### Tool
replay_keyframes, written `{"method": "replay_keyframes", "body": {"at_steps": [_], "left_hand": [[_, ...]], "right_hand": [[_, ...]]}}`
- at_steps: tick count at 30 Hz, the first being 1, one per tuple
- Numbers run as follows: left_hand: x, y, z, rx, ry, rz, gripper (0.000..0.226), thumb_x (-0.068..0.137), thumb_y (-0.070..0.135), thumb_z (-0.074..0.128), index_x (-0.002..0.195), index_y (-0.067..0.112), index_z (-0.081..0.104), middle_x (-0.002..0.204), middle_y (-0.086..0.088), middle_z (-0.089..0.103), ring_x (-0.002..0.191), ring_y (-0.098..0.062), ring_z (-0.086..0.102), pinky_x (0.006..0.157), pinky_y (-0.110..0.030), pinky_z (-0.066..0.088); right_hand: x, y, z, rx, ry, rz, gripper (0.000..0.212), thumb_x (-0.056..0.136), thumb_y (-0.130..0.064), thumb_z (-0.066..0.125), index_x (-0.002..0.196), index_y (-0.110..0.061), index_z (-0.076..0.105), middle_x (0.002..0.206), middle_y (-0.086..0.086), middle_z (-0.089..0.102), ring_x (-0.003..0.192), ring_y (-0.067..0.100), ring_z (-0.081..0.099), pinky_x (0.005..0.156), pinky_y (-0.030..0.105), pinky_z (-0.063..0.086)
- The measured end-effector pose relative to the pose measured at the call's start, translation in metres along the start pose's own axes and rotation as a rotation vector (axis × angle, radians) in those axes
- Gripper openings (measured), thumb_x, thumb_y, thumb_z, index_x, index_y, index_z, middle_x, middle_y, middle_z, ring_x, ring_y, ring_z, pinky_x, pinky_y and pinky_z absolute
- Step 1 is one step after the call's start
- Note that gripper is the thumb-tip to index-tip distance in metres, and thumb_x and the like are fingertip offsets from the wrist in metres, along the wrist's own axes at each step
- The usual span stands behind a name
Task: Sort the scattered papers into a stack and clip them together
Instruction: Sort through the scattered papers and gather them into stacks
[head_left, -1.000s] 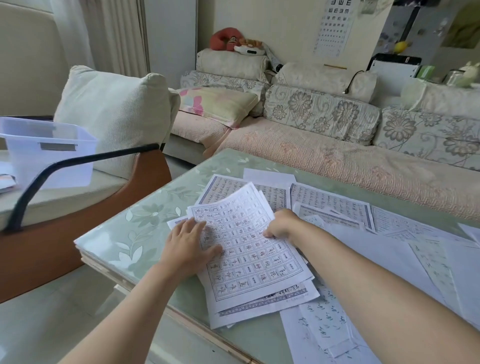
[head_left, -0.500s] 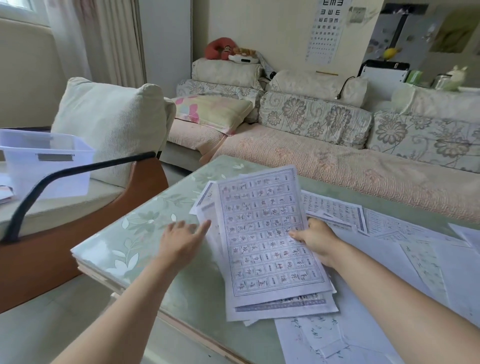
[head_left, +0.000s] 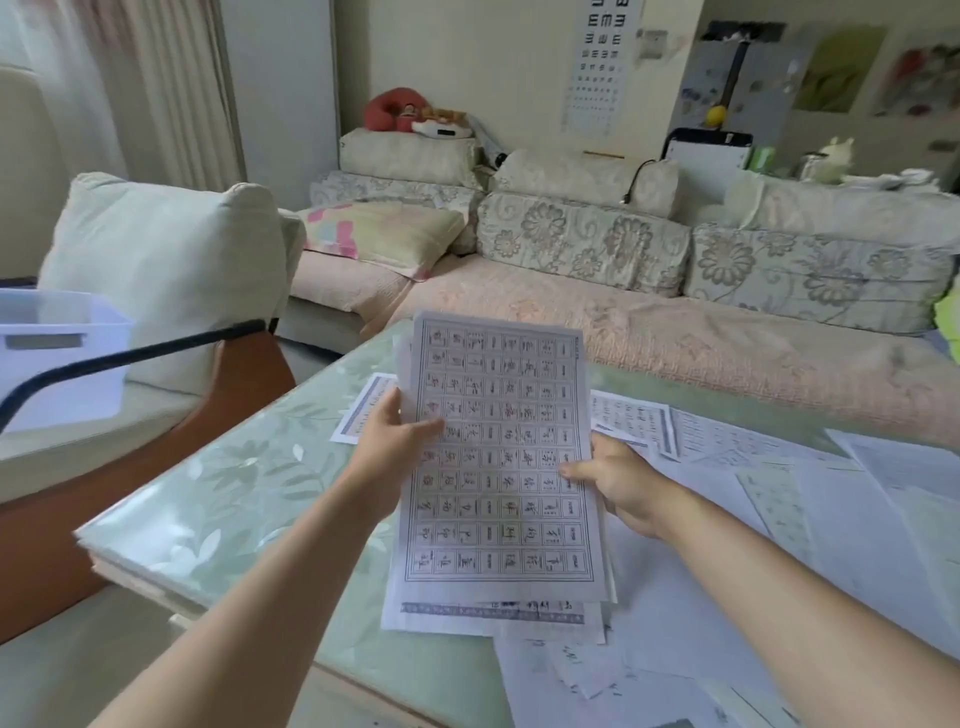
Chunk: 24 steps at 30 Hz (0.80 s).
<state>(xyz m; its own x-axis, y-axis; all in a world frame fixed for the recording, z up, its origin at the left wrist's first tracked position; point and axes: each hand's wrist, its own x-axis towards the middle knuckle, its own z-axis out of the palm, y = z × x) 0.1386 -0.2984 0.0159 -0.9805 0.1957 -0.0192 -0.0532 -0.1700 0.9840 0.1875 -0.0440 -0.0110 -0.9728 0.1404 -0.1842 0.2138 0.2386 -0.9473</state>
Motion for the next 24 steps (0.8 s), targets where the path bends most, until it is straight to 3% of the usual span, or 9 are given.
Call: {"method": "replay_keyframes", "body": {"at_steps": [2,3,7,11,12,15,17,20,24], "left_hand": [[0.002,0.011,0.01,-0.082,-0.061,-0.019,0.033,0.088,-0.004,0.058,0.118,0.01,0.056,0.108,-0.016,0.071,0.095,-0.034,0.071,0.08,-0.054,0.057],[0.002,0.016,0.019,-0.095,-0.086,-0.026,0.033,0.089,-0.002,0.058,0.12,0.009,0.056,0.108,-0.017,0.071,0.095,-0.035,0.07,0.079,-0.053,0.057],[-0.011,0.01,0.072,0.244,-0.06,-0.098,0.026,0.085,0.006,0.065,0.109,0.005,0.055,0.091,-0.01,0.066,0.073,-0.02,0.066,0.055,-0.03,0.052],[-0.014,-0.024,0.12,0.444,-0.109,-0.164,0.016,0.073,0.009,0.067,0.088,0.007,0.063,0.089,-0.015,0.069,0.075,-0.026,0.065,0.065,-0.039,0.058],[-0.015,-0.03,0.13,0.49,-0.142,-0.159,0.006,0.075,0.007,0.065,0.08,0.01,0.064,0.084,-0.013,0.068,0.071,-0.025,0.062,0.061,-0.033,0.053],[-0.013,-0.048,0.154,0.674,-0.221,-0.192,0.02,0.084,0.01,0.062,0.067,0.02,0.055,0.084,-0.009,0.059,0.073,-0.021,0.052,0.064,-0.026,0.042],[-0.013,-0.055,0.164,0.841,-0.285,-0.196,0.009,0.09,0.02,0.059,0.082,0.02,0.063,0.098,-0.008,0.059,0.084,-0.019,0.05,0.072,-0.024,0.041],[-0.008,-0.069,0.177,0.974,-0.286,-0.207,0.036,0.089,0.024,0.06,0.121,0.008,0.062,0.111,-0.007,0.061,0.097,-0.022,0.059,0.081,-0.027,0.048],[-0.008,-0.076,0.193,0.987,-0.242,-0.191,0.047,0.087,0.023,0.062,0.13,0.008,0.05,0.12,-0.01,0.058,0.104,-0.026,0.059,0.09,-0.035,0.051]], "right_hand": [[-0.009,-0.01,-0.013,0.009,0.045,-0.027,0.038,0.086,-0.008,0.069,0.122,-0.015,0.059,0.12,0.006,0.071,0.114,0.027,0.066,0.107,0.052,0.046],[-0.015,-0.014,-0.023,0.023,0.082,-0.026,0.034,0.09,-0.001,0.064,0.121,-0.013,0.059,0.12,0.006,0.071,0.114,0.025,0.066,0.107,0.048,0.046],[-0.036,-0.014,-0.066,-0.029,0.236,0.054,0.021,0.09,-0.002,0.064,0.109,-0.011,0.063,0.112,0.012,0.071,0.108,0.031,0.066,0.103,0.053,0.048],[-0.064,0.012,-0.106,-0.129,0.375,0.162,0.023,0.088,-0.003,0.063,0.109,-0.012,0.062,0.11,0.01,0.069,0.105,0.03,0.063,0.101,0.049,0.048],[-0.07,0.022,-0.115,-0.154,0.411,0.183,0.025,0.089,-0.003,0.062,0.112,-0.013,0.061,0.109,0.009,0.068,0.104,0.028,0.062,0.098,0.044,0.05],[-0.083,0.049,-0.135,-0.201,0.477,0.253,0.027,0.088,0.0,0.058,0.113,-0.009,0.062,0.103,0.008,0.067,0.094,0.025,0.06,0.075,0.031,0.047],[-0.083,0.067,-0.146,-0.258,0.534,0.285,0.03,0.083,-0.002,0.054,0.111,-0.007,0.063,0.107,0.011,0.068,0.091,0.026,0.061,0.072,0.032,0.046],[-0.085,0.079,-0.152,-0.51,0.577,0.336,0.041,0.082,-0.009,0.049,0.124,-0.007,0.053,0.118,0.012,0.063,0.1,0.029,0.062,0.069,0.034,0.046],[-0.082,0.073,-0.145,-0.721,0.48,0.425,0.037,0.082,-0.029,0.061,0.114,-0.012,0.06,0.116,0.01,0.066,0.107,0.03,0.063,0.081,0.029,0.047]]}}
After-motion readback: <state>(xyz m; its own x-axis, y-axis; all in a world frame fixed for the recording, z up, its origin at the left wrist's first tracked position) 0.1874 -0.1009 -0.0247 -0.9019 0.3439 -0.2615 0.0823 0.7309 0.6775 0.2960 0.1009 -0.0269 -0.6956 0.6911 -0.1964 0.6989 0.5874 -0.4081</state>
